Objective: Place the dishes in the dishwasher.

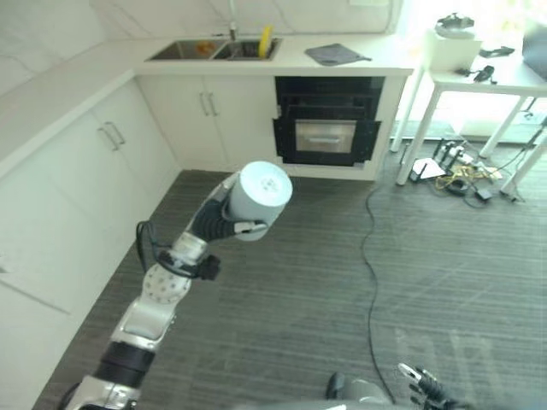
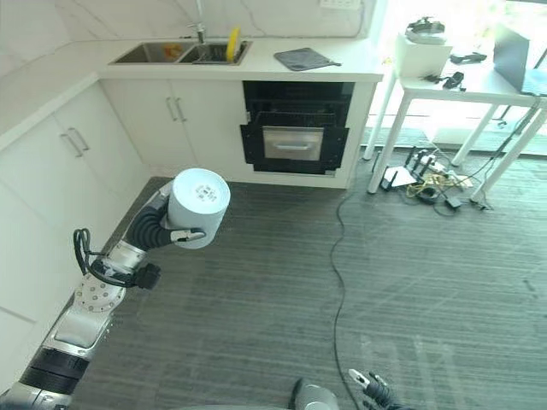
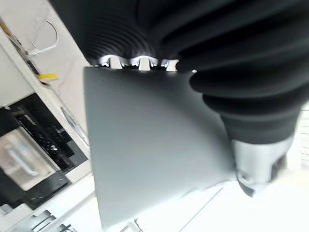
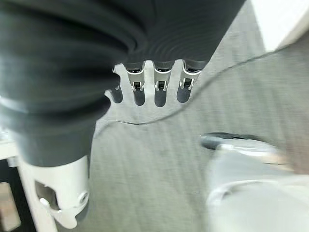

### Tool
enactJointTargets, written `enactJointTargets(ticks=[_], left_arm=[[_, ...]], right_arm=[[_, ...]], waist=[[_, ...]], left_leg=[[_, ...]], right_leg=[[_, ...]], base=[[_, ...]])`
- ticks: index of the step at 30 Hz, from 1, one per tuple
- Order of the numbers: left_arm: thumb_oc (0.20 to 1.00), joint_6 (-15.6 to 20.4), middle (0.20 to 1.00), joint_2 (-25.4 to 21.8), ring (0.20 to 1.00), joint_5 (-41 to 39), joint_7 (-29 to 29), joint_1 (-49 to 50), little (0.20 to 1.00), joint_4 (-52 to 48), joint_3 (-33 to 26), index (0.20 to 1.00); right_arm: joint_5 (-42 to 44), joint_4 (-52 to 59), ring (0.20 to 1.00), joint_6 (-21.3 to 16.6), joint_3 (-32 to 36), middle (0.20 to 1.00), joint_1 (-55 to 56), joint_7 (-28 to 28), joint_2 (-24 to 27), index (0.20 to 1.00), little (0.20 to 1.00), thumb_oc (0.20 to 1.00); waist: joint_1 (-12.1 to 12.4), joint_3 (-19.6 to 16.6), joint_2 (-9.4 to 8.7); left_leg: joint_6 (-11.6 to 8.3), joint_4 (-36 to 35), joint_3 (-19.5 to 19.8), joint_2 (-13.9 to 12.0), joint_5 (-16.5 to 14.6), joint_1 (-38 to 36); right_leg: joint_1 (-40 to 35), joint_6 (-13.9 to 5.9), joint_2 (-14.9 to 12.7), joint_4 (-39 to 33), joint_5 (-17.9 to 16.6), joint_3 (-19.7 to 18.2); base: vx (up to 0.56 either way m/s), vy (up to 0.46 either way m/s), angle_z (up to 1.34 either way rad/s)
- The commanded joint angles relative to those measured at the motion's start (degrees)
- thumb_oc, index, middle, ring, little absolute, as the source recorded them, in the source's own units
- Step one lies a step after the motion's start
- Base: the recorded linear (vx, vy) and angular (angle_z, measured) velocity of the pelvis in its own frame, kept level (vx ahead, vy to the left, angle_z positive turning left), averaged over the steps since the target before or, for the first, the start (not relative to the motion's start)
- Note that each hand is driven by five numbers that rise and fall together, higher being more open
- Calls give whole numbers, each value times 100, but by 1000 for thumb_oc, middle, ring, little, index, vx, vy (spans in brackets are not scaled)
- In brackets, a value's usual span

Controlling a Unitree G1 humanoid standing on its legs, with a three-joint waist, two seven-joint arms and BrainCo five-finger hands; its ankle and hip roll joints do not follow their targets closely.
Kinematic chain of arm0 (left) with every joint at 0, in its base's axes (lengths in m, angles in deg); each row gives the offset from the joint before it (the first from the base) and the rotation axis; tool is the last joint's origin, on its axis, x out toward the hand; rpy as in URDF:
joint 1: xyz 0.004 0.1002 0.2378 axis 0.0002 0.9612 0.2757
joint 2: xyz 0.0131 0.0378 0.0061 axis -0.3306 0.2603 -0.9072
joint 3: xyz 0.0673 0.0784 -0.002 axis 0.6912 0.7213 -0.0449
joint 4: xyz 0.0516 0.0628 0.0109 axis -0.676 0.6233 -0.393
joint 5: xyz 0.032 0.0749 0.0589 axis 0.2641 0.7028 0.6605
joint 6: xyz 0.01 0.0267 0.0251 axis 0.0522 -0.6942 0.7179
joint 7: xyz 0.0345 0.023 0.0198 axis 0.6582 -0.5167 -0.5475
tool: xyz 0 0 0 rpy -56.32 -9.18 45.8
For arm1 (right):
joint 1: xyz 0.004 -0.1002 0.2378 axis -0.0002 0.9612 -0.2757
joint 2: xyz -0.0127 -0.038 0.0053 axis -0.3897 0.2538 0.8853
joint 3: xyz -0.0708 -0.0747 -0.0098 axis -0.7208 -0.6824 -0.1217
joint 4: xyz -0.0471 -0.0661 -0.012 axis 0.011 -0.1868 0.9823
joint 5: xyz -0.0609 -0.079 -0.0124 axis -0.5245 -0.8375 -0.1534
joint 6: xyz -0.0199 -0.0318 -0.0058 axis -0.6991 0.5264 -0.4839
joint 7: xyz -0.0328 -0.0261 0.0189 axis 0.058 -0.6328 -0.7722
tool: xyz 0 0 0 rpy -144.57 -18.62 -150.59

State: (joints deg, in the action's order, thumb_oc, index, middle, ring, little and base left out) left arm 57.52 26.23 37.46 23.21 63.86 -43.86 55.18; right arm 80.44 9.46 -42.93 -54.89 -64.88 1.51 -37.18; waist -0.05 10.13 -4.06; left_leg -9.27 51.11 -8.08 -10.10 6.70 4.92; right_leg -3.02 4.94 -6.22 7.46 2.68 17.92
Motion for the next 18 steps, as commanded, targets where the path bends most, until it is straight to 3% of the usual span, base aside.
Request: enactJointTargets(ticks=[1,4,6,7,10,13,18], left_arm=[[200,451,200,-116,200,-465,-144,-326,200,-297,-268,200],[200,460,200,-51,200,-274,-363,-223,200,-334,-313,200],[200,479,200,-21,200,-250,-531,-101,200,-404,-334,200],[200,508,200,34,200,-217,-523,-47,200,-412,-364,200],[200,604,200,154,200,-131,-452,50,200,-368,-456,200],[200,653,200,274,200,-29,-423,73,200,-286,-534,200],[200,501,200,262,200,27,-318,62,200,-381,-545,200]], right_arm=[[231,-59,1000,-133,-115,1000,36,160,302,1000,1000,1000],[58,-108,1000,-2,-119,1000,-120,140,231,1000,1000,1000],[-21,-87,1000,114,-151,1000,-108,8,179,1000,1000,1000],[35,-110,1000,145,-177,1000,-71,-55,137,1000,1000,1000],[-16,-160,1000,120,-193,1000,60,-104,72,1000,1000,1000],[-261,-158,1000,76,-274,1000,177,-214,38,1000,1000,1000],[158,-142,1000,319,-106,1000,250,-330,-5,1000,1000,1000]], waist=[[128,61,193],[244,179,271],[307,216,371],[369,227,438],[427,267,491],[363,193,455],[450,126,434]], left_leg=[[584,-618,-355,315,-702,223],[602,-2396,-668,388,-513,68],[484,-3881,-519,386,-65,-2],[376,-4443,-366,213,270,89],[230,-4896,-348,-84,683,191],[206,-4895,-797,-118,359,25],[471,-4834,-844,86,61,-100]], right_leg=[[-368,-620,185,-759,-458,-228],[-676,-707,337,-868,-309,-377],[-765,-817,395,-902,-266,-516],[-807,-842,423,-867,-222,-586],[-909,-873,359,-737,-84,-532],[-1002,-950,185,-520,177,-232],[-1168,-975,43,-44,553,-168]], base=[[214,13,-4],[283,108,-41],[383,241,-60],[378,249,-33],[298,207,-34],[330,249,-15],[282,299,-21]])
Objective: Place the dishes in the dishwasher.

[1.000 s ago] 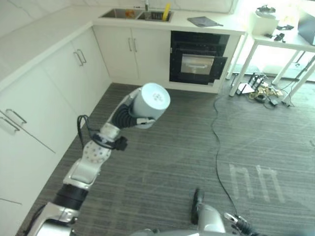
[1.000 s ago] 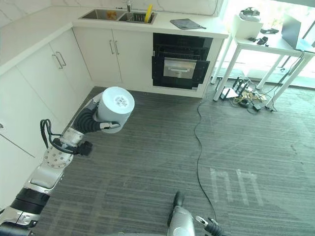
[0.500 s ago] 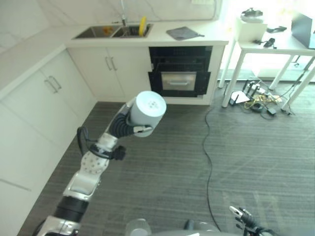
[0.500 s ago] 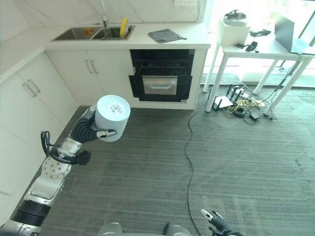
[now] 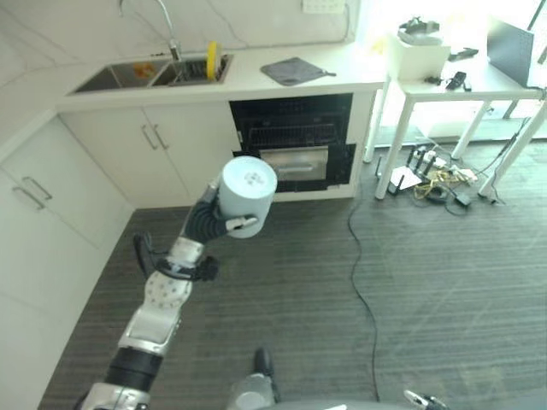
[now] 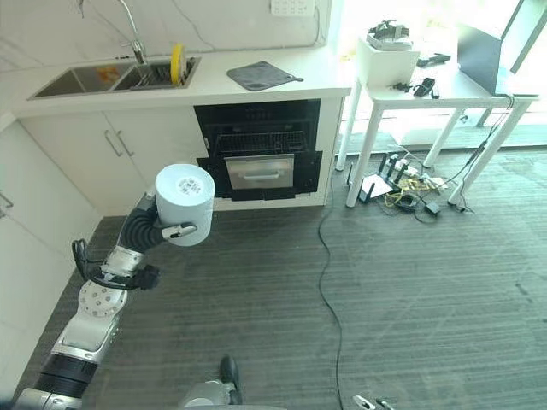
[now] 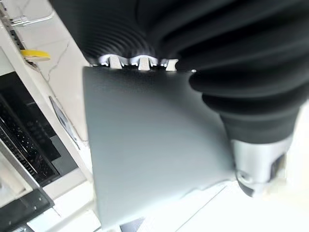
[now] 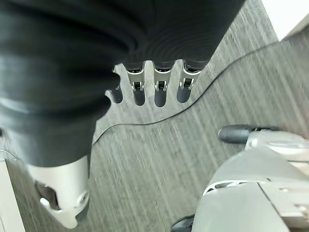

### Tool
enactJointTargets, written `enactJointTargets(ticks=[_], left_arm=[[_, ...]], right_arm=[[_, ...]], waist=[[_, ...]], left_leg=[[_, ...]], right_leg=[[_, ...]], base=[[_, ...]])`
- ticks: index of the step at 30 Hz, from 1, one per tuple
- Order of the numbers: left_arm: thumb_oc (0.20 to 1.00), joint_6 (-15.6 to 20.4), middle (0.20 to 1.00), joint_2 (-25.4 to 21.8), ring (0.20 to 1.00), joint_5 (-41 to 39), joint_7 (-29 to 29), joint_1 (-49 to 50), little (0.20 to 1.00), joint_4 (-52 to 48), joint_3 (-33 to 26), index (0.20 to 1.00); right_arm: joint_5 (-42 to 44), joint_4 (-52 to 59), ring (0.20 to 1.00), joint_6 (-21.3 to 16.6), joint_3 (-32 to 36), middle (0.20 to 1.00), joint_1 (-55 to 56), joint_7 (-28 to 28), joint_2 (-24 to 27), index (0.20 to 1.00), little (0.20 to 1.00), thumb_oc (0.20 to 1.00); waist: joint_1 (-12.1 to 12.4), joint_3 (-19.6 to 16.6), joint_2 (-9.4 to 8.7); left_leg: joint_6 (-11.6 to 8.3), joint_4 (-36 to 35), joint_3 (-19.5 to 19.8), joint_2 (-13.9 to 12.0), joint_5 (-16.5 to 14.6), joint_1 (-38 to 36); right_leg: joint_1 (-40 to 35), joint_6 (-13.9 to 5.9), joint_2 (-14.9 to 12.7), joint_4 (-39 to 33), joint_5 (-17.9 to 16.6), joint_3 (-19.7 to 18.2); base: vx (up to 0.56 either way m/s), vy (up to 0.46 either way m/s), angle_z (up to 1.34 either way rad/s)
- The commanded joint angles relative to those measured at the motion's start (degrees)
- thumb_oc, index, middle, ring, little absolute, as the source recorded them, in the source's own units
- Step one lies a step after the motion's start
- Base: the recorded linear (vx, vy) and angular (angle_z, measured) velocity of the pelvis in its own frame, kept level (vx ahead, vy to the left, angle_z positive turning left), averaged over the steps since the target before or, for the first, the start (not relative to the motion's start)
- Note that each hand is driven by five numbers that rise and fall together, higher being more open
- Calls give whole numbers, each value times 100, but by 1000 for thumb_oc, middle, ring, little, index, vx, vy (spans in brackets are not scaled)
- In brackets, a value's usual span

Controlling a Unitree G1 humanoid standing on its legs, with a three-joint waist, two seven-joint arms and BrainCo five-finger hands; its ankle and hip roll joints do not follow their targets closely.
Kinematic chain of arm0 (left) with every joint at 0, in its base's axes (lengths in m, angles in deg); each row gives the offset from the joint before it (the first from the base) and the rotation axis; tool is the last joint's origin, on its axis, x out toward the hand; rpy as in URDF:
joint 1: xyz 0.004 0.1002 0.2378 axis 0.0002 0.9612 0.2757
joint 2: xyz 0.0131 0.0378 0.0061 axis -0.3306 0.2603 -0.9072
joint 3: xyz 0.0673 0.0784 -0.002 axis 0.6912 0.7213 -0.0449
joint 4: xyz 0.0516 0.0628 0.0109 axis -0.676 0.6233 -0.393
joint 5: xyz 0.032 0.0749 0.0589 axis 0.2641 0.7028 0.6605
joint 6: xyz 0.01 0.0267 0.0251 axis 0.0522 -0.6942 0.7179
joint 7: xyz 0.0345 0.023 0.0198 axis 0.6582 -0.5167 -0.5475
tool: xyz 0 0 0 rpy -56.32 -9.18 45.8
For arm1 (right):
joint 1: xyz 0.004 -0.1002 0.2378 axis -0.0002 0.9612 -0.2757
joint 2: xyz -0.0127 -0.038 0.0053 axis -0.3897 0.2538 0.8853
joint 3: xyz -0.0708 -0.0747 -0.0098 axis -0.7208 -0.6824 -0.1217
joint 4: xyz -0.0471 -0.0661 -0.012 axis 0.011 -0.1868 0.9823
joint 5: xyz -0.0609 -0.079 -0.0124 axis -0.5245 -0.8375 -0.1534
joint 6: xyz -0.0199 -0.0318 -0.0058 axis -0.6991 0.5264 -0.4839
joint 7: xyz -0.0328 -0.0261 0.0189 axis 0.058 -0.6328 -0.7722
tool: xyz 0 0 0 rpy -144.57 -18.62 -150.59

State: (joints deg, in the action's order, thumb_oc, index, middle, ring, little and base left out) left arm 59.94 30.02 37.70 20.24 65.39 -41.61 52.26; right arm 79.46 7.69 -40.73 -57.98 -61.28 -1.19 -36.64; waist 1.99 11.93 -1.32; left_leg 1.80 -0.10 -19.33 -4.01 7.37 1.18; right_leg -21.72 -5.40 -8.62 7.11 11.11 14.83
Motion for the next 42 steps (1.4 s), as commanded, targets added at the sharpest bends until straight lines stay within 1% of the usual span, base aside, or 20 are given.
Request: enactJointTargets(ticks=[1,4,7,10,11,13,15,16,17,18,21,23,26,28,32,34,35,38,40,42], left_arm=[[200,214,200,-123,200,-7,14,-163,200,-610,-229,200],[200,247,200,-184,200,-79,71,-318,200,-513,-131,200],[200,234,200,-278,200,-61,171,-535,200,-428,61,200],[200,90,200,-349,200,-15,171,-629,200,-405,155,200],[200,62,200,-374,200,-1,114,-625,200,-403,172,200],[200,80,200,-461,200,136,-132,-630,200,-404,158,200],[200,118,200,-566,200,225,-266,-712,200,-341,200,200],[200,97,200,-602,200,251,-341,-762,200,-334,222,200],[200,51,200,-682,200,255,-478,-800,200,-351,257,200],[200,63,200,-701,200,226,-487,-769,200,-374,242,200],[200,107,200,-588,200,269,-351,-494,200,-479,108,200],[200,158,200,-479,200,297,-383,-274,200,-523,137,200],[200,166,200,-443,200,378,-415,-120,200,-587,79,200],[200,116,200,-427,200,359,-494,-95,200,-585,46,200],[200,53,200,-456,200,210,-523,-105,200,-546,-43,200],[200,62,200,-467,200,171,-508,-108,200,-527,-55,200],[200,156,200,-484,200,124,-479,-146,200,-415,-37,200],[200,229,200,-493,200,288,-583,-135,200,-358,-28,200],[200,204,200,-468,200,391,-642,-126,200,-363,-18,200],[200,209,200,-496,200,378,-710,-73,200,-387,-31,200]], right_arm=[[160,127,1000,175,258,1000,-70,-92,-133,1000,1000,1000],[142,231,1000,200,300,1000,24,-210,-287,1000,1000,1000],[112,264,1000,54,291,1000,128,-121,-451,1000,1000,1000],[57,423,1000,-82,123,1000,178,-65,-525,1000,1000,1000],[60,438,1000,-117,65,1000,151,-37,-511,1000,1000,1000],[232,536,1000,-246,-99,1000,59,174,-418,1000,1000,1000],[350,706,1000,-232,-206,1000,34,276,-340,1000,1000,1000],[395,744,1000,-207,-243,1000,7,297,-306,1000,1000,1000],[348,717,1000,-153,-238,1000,-52,299,-285,1000,1000,1000],[278,635,1000,-151,-179,1000,-80,285,-302,1000,1000,1000],[101,435,1000,-144,-31,1000,-42,196,-335,1000,1000,1000],[265,278,1000,-199,27,1000,-44,76,-317,1000,1000,1000],[153,172,1000,-270,76,1000,-75,138,-206,1000,1000,1000],[183,150,1000,-261,55,1000,-101,174,-126,1000,1000,1000],[201,97,1000,-323,51,1000,-190,348,67,1000,1000,1000],[205,96,1000,-328,62,1000,-200,365,85,1000,1000,1000],[283,86,1000,-333,61,1000,-227,354,121,1000,1000,1000],[266,30,1000,-295,119,1000,-307,376,163,1000,1000,1000],[162,-17,1000,-232,186,1000,-341,370,126,1000,1000,1000],[163,-28,1000,-170,94,1000,-346,314,103,1000,1000,1000]], waist=[[246,-100,147],[203,-134,82],[164,-175,-42],[145,-206,-54],[122,-193,18],[-35,-50,106],[-196,85,79],[-248,133,40],[-330,199,-62],[-347,235,-79],[-288,173,-43],[-302,46,-63],[-296,-63,-67],[-281,-126,-29],[-179,-214,-47],[-154,-191,-75],[-96,-119,-119],[27,46,-49],[35,84,-31],[114,141,100]], left_leg=[[-537,290,319,-368,-117,237],[-242,408,398,16,-384,246],[166,364,335,465,-643,127],[419,198,356,772,-917,-171],[450,150,324,732,-930,-270],[433,101,315,677,-1003,-567],[315,59,494,654,-1110,-837],[270,58,541,655,-1172,-897],[239,85,615,713,-1403,-1046],[222,113,671,712,-1574,-1182],[187,364,739,660,-1806,-1313],[115,857,814,522,-2041,-1349],[-4,1285,865,369,-2165,-1360],[-110,1642,905,213,-2030,-1322],[-426,3558,1009,-80,-1171,-500],[-434,4053,992,-143,-1111,-204],[-387,4616,975,-286,-1070,299],[-256,3971,1062,74,-1140,542],[-305,2870,916,16,-880,375],[-423,1672,1262,98,-518,314]], right_leg=[[673,48,241,162,-186,122],[828,-108,108,814,-349,-30],[1053,-469,-36,1883,-1026,-109],[1533,-822,-250,3292,-1633,-119],[1770,-782,-315,3564,-1726,-65],[2646,-593,-144,3200,-1560,59],[2868,-555,-198,2111,-1675,73],[2972,-566,-257,1542,-1834,71],[3176,-716,-482,822,-2339,-15],[3242,-782,-617,503,-2516,-72],[3020,-722,-699,307,-2184,109],[2908,-616,-536,341,-1820,25],[2746,-406,-353,314,-1624,10],[2649,-231,-163,314,-1454,30],[2261,236,210,50,-1136,31],[2180,300,238,2,-1102,27],[2028,409,285,-71,-1045,52],[1765,388,463,-163,-1020,-143],[1616,340,531,-225,-929,-185],[1514,254,667,-249,-865,-394]], base=[[328,392,17],[262,383,34],[202,306,50],[235,264,39],[161,186,5],[145,37,-22],[220,-139,-8],[286,-252,32],[355,-257,46],[486,-256,55],[423,-226,24],[482,-326,75],[328,-219,21],[252,-214,-12],[196,-243,-29],[93,-184,-21],[93,-141,-13],[138,-12,-8],[197,110,-50],[212,161,-29]])
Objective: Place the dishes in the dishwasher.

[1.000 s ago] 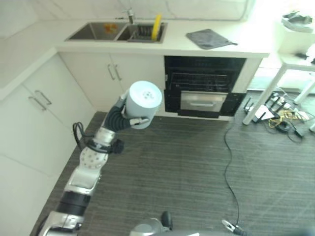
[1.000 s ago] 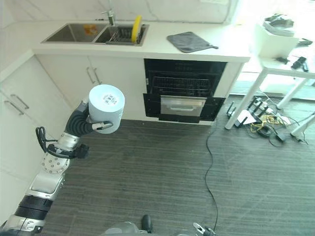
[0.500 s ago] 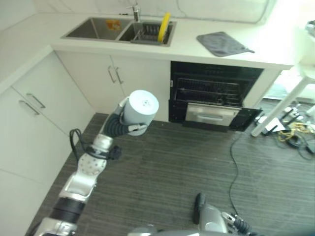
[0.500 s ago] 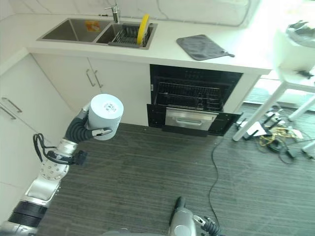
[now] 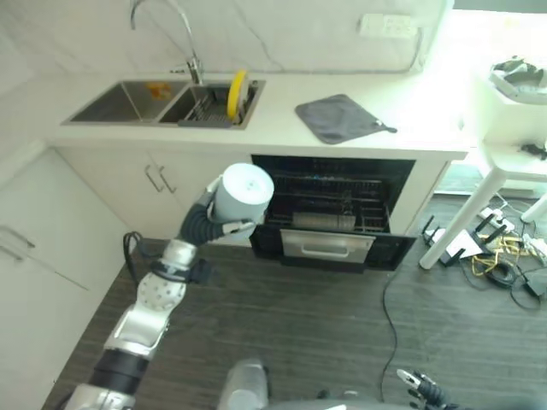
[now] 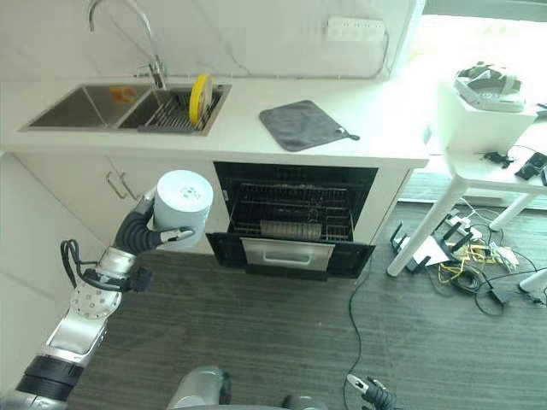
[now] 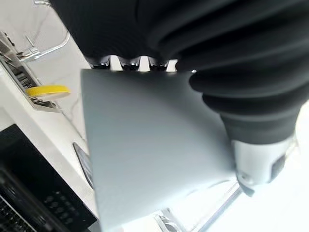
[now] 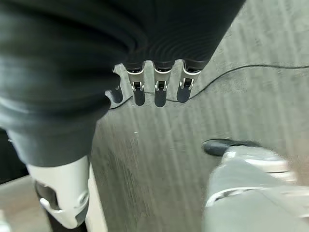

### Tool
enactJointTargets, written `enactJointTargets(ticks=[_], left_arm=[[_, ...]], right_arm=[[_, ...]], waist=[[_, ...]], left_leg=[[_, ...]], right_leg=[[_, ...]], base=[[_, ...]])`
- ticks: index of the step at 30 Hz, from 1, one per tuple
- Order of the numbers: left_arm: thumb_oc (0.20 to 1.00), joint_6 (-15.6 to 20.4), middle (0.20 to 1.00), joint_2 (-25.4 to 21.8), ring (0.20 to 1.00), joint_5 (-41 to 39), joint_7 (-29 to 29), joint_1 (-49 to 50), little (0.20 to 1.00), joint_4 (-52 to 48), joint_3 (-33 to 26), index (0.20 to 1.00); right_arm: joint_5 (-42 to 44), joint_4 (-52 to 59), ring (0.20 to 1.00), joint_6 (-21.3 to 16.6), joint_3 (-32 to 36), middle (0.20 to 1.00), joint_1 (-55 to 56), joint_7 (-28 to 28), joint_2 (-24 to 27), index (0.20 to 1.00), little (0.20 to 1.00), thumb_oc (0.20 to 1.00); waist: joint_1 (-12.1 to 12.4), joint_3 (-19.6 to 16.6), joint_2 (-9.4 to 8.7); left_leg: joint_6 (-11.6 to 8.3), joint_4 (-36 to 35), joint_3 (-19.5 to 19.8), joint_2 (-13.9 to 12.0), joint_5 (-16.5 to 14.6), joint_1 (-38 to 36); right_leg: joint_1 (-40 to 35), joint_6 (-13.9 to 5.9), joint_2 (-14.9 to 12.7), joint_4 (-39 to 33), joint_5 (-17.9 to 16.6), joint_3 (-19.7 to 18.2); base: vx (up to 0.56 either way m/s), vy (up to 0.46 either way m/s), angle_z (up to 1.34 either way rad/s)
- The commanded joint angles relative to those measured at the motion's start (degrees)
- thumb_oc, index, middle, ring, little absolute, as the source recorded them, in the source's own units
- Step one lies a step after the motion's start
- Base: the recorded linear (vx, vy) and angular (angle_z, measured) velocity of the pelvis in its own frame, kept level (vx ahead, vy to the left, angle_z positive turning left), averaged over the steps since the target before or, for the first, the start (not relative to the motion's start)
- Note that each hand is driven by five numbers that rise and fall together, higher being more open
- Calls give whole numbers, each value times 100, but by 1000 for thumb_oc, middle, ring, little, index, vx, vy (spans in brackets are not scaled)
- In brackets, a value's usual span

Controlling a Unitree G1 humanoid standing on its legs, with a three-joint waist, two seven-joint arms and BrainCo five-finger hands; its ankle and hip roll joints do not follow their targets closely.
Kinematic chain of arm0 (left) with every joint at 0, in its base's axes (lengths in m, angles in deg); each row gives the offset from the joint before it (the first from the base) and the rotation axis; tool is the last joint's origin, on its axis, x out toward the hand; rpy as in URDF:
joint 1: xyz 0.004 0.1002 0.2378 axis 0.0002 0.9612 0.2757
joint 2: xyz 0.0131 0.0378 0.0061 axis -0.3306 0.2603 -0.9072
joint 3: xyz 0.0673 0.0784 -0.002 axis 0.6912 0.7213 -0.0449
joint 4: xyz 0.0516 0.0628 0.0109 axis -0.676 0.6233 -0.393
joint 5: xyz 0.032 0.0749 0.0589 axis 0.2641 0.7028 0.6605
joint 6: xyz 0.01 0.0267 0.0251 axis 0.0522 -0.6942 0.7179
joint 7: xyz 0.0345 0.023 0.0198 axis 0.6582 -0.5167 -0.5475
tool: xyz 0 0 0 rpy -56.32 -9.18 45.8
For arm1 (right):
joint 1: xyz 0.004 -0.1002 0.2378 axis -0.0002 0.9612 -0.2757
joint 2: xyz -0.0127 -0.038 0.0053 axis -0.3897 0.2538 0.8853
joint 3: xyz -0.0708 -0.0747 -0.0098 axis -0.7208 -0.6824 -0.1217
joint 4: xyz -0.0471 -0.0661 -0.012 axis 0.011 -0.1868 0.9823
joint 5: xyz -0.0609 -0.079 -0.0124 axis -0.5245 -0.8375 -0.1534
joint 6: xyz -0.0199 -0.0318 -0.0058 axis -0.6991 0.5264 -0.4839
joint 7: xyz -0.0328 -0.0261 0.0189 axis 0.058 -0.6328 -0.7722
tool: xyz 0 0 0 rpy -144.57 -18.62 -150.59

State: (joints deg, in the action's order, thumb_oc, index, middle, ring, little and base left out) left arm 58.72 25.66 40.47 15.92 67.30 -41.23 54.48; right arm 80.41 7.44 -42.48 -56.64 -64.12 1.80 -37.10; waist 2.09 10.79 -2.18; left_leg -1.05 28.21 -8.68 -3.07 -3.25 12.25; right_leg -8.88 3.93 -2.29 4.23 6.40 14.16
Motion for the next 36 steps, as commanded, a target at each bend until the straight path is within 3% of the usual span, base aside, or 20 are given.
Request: enactJointTargets(ticks=[1,3,6,12,17,19,20,23,25,27,28,29,32,34,36], left_arm=[[200,352,200,-44,200,97,-274,-246,200,-433,-269,200],[200,387,200,-3,200,89,-239,-239,200,-428,-302,200],[200,403,200,81,200,82,-90,-302,200,-362,-336,200],[200,435,200,31,200,132,-58,-468,200,-416,-268,200],[200,496,200,5,200,7,134,-579,200,-372,-218,200],[200,476,200,7,200,-141,279,-629,200,-372,-187,200],[200,499,200,12,200,-106,295,-648,200,-419,-162,200],[200,479,200,-8,200,-39,246,-675,200,-434,-134,200],[200,465,200,-7,200,-36,178,-685,200,-418,-136,200],[200,411,200,-57,200,11,62,-735,200,-425,-145,200],[200,337,200,-133,200,69,-87,-822,200,-434,-102,200],[200,285,200,-194,200,93,-177,-864,200,-435,-78,200],[200,271,200,-214,200,50,-259,-823,200,-396,-94,200],[200,241,200,-81,200,79,-373,-602,200,-523,-168,200],[200,236,200,-65,200,87,-456,-589,200,-478,-173,200]], right_arm=[[59,-15,1000,18,-73,1000,-57,-16,130,1000,1000,1000],[33,-47,1000,-21,-97,1000,-27,-46,98,1000,1000,1000],[125,-68,1000,-72,-126,1000,-3,-113,31,1000,1000,1000],[394,389,1000,-58,-306,1000,86,-152,-200,1000,1000,1000],[588,450,1000,-115,-249,1000,-10,-374,-197,1000,1000,1000],[672,526,1000,-115,-206,1000,31,-461,-223,1000,1000,1000],[808,597,1000,-156,-144,1000,74,-512,-237,1000,1000,1000],[841,629,1000,-154,-70,1000,135,-478,-247,1000,1000,1000],[751,605,1000,-169,-73,1000,161,-388,-249,1000,1000,1000],[538,609,1000,-176,-149,1000,166,-332,-252,1000,1000,1000],[387,590,1000,-140,-190,1000,127,-357,-265,1000,1000,1000],[323,565,1000,-81,-183,1000,92,-367,-275,1000,1000,1000],[503,377,1000,-42,-80,1000,53,-286,-254,1000,1000,1000],[213,533,1000,-23,-72,1000,81,-209,-215,1000,1000,1000],[240,584,1000,28,-167,1000,85,-320,-212,1000,1000,1000]], waist=[[144,273,233],[201,325,279],[168,276,260],[216,244,318],[345,203,226],[332,214,142],[259,261,152],[163,345,262],[124,387,232],[35,430,172],[-70,474,82],[-117,504,62],[-147,455,76],[-193,346,79],[-211,325,33]], left_leg=[[-220,-1522,329,-19,755,-756],[-323,-1692,452,-96,1083,-555],[-237,-1955,-1,-218,799,-642],[-157,-2292,101,-68,517,-1081],[115,-2219,-7,163,361,-926],[299,-2293,-91,311,270,-995],[481,-2435,-67,429,204,-1136],[597,-2584,12,444,174,-1312],[553,-2679,-55,461,158,-1469],[421,-2699,-144,371,110,-1600],[369,-2676,-156,342,-3,-1692],[352,-2665,-175,281,-79,-1761],[226,-2603,-265,82,-139,-1879],[36,-2195,-348,-195,-217,-1815],[35,-1807,-376,-301,-320,-1659]], right_leg=[[183,-706,71,37,-356,-409],[86,-711,75,52,-287,-506],[61,-770,-72,122,-221,-317],[180,-922,-396,535,-81,5],[244,-1001,-518,851,20,16],[351,-1124,-552,1356,-64,-43],[782,-1308,-529,2316,-371,-201],[1358,-1346,-532,3276,-681,-309],[1541,-1348,-744,2923,-830,-241],[1416,-1381,-812,1917,-912,-196],[1496,-1496,-960,1215,-1297,-323],[1568,-1559,-1028,990,-1457,-412],[1472,-1594,-1047,631,-1233,-369],[1226,-1368,-874,460,-879,-262],[1220,-1254,-807,509,-752,-217]], base=[[203,164,-21],[146,142,-32],[101,142,-37],[104,186,-5],[0,193,-6],[0,220,-11],[15,238,-24],[21,115,-17],[71,-81,-7],[133,-304,-10],[168,-429,-5],[152,-369,-9],[266,-335,-4],[367,-360,21],[158,-229,25]])
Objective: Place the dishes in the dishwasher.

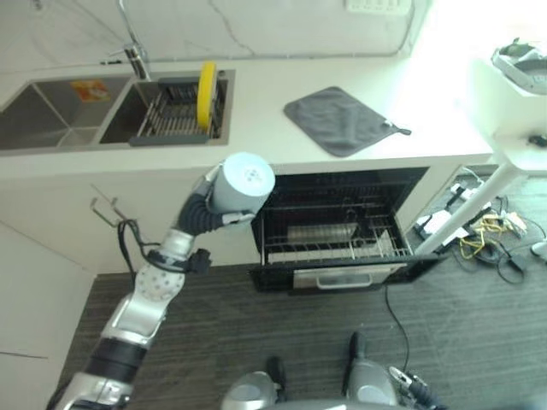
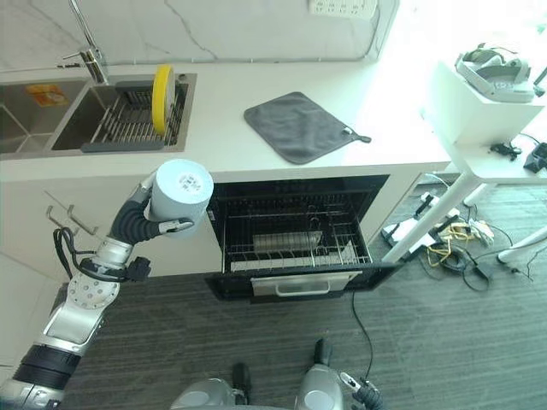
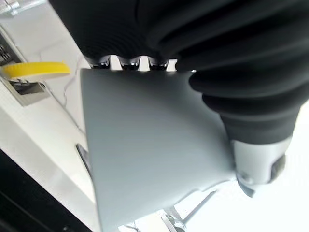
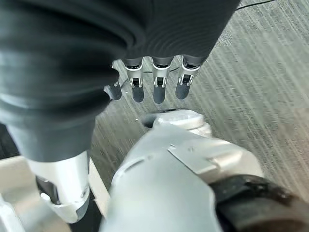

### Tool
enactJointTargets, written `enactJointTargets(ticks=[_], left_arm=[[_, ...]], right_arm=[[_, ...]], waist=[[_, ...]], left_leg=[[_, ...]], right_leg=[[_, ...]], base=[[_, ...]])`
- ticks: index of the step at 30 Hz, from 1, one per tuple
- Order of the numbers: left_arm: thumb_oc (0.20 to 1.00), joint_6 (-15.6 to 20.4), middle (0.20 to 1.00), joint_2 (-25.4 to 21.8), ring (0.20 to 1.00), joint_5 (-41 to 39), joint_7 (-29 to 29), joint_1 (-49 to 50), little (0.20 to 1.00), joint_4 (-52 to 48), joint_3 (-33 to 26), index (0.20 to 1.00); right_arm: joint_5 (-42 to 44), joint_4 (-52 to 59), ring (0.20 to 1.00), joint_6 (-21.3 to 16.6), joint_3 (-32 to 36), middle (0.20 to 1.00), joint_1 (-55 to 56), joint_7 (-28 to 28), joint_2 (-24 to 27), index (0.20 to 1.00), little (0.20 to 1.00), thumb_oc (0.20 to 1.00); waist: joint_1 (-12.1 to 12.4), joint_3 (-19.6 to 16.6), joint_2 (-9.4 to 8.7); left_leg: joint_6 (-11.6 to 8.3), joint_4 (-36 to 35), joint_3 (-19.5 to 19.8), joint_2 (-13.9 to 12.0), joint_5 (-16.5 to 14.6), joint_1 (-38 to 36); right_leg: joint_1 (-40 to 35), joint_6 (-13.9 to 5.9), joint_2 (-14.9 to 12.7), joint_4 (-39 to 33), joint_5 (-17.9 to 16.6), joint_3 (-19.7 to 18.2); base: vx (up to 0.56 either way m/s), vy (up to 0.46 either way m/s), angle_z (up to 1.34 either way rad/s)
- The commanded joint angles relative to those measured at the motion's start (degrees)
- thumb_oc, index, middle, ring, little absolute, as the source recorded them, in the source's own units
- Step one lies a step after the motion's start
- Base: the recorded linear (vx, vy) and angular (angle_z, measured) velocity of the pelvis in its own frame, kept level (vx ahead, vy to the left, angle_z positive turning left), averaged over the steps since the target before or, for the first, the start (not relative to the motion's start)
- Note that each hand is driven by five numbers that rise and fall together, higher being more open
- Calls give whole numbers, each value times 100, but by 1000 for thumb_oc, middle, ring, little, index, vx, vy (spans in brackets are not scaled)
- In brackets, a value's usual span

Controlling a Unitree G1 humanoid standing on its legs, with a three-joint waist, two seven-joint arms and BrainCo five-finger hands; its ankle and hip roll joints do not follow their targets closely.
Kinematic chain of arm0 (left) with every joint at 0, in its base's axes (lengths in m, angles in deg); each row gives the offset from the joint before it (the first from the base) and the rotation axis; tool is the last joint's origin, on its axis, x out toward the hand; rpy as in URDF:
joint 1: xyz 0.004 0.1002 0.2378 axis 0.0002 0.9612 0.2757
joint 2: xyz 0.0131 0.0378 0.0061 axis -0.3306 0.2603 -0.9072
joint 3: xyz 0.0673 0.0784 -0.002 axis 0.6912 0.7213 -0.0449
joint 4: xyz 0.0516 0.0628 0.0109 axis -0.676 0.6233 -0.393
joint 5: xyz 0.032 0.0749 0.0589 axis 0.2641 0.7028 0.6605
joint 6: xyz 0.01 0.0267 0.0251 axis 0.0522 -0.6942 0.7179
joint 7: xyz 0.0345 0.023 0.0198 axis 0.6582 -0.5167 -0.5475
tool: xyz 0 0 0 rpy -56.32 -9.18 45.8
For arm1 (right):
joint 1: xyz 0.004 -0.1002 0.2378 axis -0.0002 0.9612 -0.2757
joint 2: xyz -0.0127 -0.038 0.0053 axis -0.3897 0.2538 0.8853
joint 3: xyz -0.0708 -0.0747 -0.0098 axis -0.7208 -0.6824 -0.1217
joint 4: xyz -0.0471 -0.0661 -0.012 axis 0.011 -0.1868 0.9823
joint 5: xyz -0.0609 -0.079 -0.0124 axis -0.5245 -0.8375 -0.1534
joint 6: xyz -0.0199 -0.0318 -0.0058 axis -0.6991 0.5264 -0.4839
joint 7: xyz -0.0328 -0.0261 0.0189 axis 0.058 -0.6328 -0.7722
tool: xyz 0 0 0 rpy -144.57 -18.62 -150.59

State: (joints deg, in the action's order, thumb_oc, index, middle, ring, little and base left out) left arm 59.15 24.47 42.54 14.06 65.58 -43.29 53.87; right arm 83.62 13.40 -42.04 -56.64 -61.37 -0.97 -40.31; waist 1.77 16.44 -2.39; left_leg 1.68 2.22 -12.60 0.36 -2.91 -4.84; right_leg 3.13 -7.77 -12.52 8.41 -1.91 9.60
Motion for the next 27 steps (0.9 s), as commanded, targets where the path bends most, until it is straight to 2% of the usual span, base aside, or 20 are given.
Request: enactJointTargets(ticks=[1,2,3,6,7,8,9,12,15,18,22,23,25,27], left_arm=[[200,209,200,53,200,-126,-280,-417,200,-254,-113,200],[200,237,200,66,200,-146,-308,-409,200,-220,-116,200],[200,259,200,77,200,-155,-316,-395,200,-209,-127,200],[200,318,200,140,200,-190,-214,-445,200,-126,-111,200],[200,284,200,211,200,-223,-176,-482,200,-58,-33,200],[200,235,200,241,200,-279,-211,-436,200,-66,31,200],[200,250,200,384,200,-299,-259,-449,200,32,133,200],[200,180,200,465,200,-583,-359,-454,200,139,177,200],[200,96,200,493,200,-1026,-232,-365,200,133,117,200],[200,34,200,530,200,-1338,-99,-300,200,136,82,200],[200,-226,200,629,200,-2476,406,-289,200,257,99,200],[200,-507,200,771,200,-3363,834,-259,200,340,74,200],[200,-685,200,953,200,-3870,1148,-189,200,478,39,200],[200,-702,200,1025,200,-3869,1195,-154,200,579,24,200]], right_arm=[[-62,-15,1000,-13,-177,1000,-190,-48,118,1000,1000,1000],[-63,10,1000,-4,-220,1000,-182,-63,160,1000,1000,1000],[-141,14,1000,-28,-233,1000,-174,-31,200,1000,1000,1000],[-189,-70,1000,-191,-260,1000,-139,14,295,1000,1000,1000],[40,-185,1000,-296,-160,1000,-171,35,377,1000,1000,1000],[317,-138,1000,-302,-60,1000,-191,14,392,1000,1000,1000],[655,-11,1000,-289,69,1000,-192,-130,375,1000,1000,1000],[831,124,1000,-424,243,1000,-121,-461,295,1000,1000,1000],[129,271,1000,-781,338,1000,-30,-669,346,1000,1000,1000],[-202,475,1000,-1006,334,1000,78,-622,429,1000,1000,1000],[-351,960,1000,-1452,273,1000,229,-476,516,1000,1000,1000],[-219,1306,1000,-1603,273,1000,304,-425,551,1000,1000,1000],[108,1782,1000,-1866,376,1000,446,-399,558,1000,1000,1000],[481,2120,1000,-2062,555,1000,545,-368,554,1000,1000,1000]], waist=[[-183,-244,40],[-181,-234,20],[-164,-222,13],[-116,-138,53],[-100,-136,134],[-96,-129,237],[-160,-184,283],[-244,-243,356],[-281,-238,353],[-303,-210,318],[-352,-174,208],[-376,-159,121],[-423,-136,1],[-467,-172,-73]], left_leg=[[-228,886,11,-664,-389,79],[-213,1188,31,-716,-513,169],[-236,1529,79,-770,-461,330],[-375,2229,173,-932,4,797],[-426,1500,192,-884,73,682],[-565,1031,342,-871,432,655],[-572,535,298,-886,369,409],[-602,212,296,-824,371,191],[-582,150,254,-785,305,89],[-536,165,231,-745,240,54],[-454,292,144,-707,126,76],[-400,363,81,-685,52,83],[-337,433,-27,-669,-42,49],[-298,449,-119,-677,-70,53]], right_leg=[[23,-58,225,113,110,250],[-17,24,269,181,219,290],[-70,118,329,202,292,310],[-281,372,529,214,480,366],[-363,339,582,222,538,402],[-415,337,673,203,563,336],[-445,302,613,196,577,380],[-411,230,519,211,558,412],[-416,136,429,210,509,410],[-430,75,380,209,467,385],[-386,-8,299,241,397,335],[-376,-50,263,218,346,296],[-382,-119,224,168,275,215],[-365,-162,222,78,187,164]], base=[[120,-203,14],[104,-180,15],[122,-219,16],[85,-115,20],[163,92,33],[188,238,26],[120,252,23],[24,236,0],[-3,93,-1],[-16,47,-10],[-35,29,-8],[-48,-10,-12],[-58,-27,-23],[-48,-39,-26]])
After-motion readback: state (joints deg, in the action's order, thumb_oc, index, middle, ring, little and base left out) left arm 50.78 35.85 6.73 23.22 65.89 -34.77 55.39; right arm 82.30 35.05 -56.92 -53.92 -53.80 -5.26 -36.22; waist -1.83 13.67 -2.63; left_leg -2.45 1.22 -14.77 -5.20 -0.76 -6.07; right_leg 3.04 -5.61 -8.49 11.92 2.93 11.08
